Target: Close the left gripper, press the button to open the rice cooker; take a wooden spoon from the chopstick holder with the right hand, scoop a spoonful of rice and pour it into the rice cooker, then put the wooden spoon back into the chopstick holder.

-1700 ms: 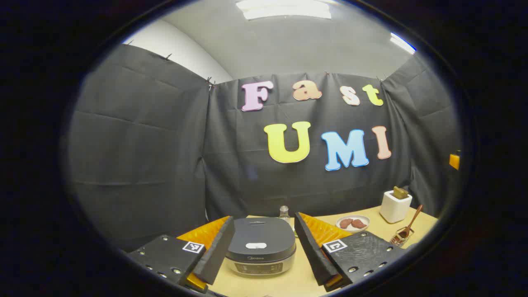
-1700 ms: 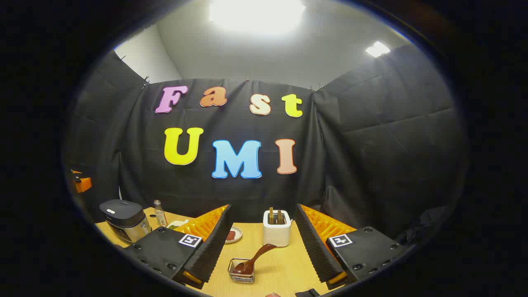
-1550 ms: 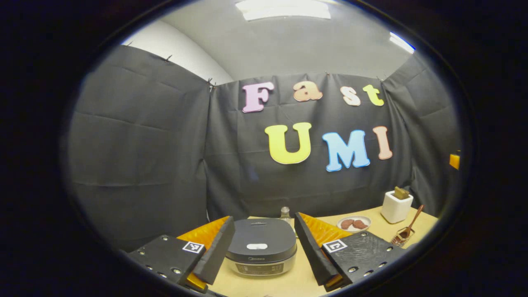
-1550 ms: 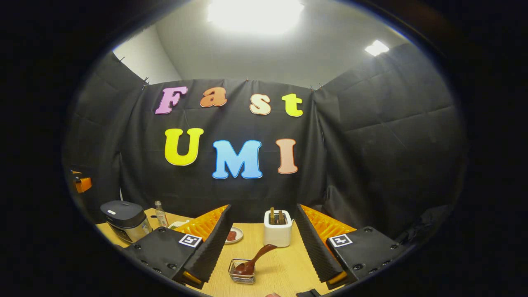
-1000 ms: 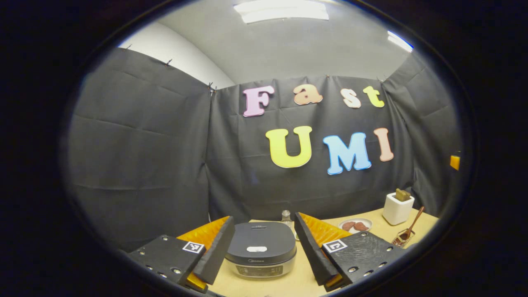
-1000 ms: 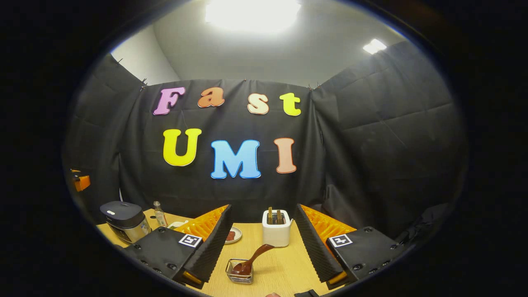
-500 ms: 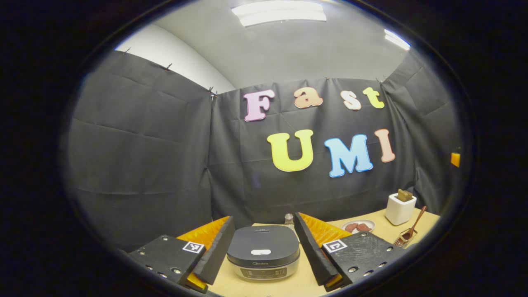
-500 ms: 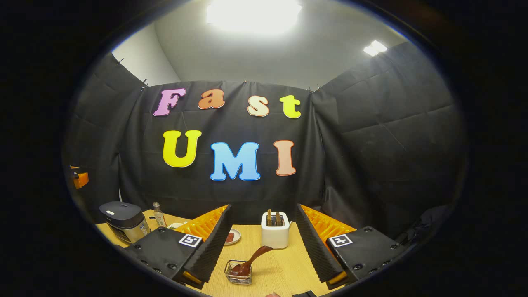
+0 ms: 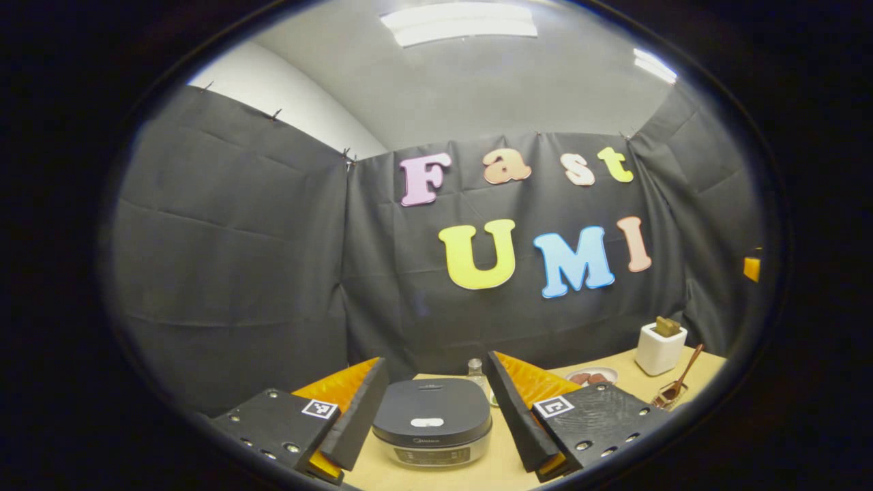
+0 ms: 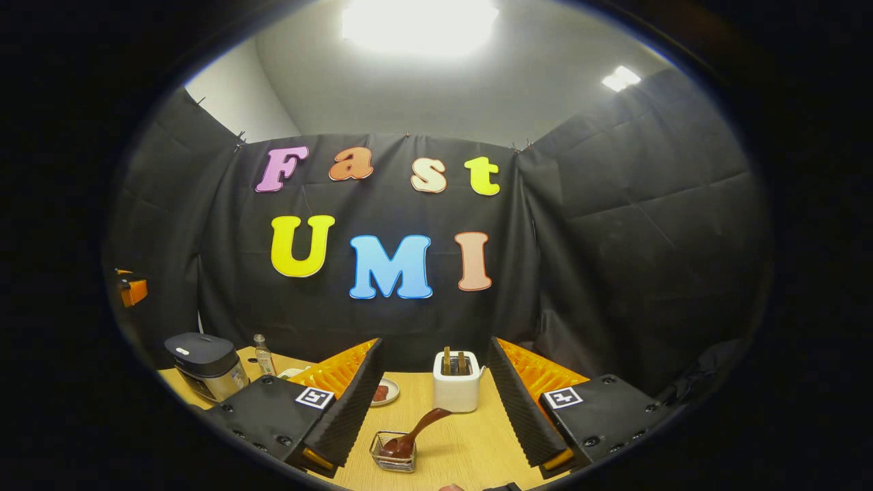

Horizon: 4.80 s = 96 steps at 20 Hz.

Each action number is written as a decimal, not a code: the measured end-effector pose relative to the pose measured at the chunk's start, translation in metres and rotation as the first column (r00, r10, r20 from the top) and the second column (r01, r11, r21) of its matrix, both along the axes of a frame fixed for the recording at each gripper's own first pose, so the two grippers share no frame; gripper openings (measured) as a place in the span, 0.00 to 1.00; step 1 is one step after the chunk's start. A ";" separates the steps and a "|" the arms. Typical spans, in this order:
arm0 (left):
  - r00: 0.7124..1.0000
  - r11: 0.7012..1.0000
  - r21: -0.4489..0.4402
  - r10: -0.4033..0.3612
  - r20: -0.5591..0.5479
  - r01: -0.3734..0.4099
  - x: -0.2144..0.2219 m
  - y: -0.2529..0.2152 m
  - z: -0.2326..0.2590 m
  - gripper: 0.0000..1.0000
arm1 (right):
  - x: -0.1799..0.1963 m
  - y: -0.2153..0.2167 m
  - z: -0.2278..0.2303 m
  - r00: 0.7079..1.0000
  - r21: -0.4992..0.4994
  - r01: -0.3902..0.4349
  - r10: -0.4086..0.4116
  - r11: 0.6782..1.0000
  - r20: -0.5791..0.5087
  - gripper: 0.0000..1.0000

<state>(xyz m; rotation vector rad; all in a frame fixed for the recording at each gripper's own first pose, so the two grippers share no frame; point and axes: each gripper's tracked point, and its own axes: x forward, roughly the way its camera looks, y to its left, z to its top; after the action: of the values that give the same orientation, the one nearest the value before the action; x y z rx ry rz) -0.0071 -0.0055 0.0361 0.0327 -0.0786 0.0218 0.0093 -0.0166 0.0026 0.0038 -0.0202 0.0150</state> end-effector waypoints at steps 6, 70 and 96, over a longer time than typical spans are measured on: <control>1.000 1.000 0.008 -0.024 -0.010 0.024 -0.003 -0.021 0.003 0.70 | 0.003 -0.007 0.000 1.000 0.006 -0.017 0.017 1.000 0.005 0.93; 0.984 0.997 -0.073 -0.038 -0.174 0.025 0.135 0.025 -0.072 0.00 | 0.040 0.030 -0.024 0.998 0.002 0.023 -0.023 1.000 -0.058 0.95; 0.996 0.996 -0.017 0.083 0.022 -0.082 0.033 0.077 0.022 0.78 | 0.117 0.021 -0.221 0.838 0.188 0.087 0.030 0.978 -0.545 0.98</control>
<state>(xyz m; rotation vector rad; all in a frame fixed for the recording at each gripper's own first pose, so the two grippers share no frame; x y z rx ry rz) 0.0258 0.0714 0.0582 0.0200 -0.0996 0.1056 0.1266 0.0045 -0.2183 0.2166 0.5558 -0.0192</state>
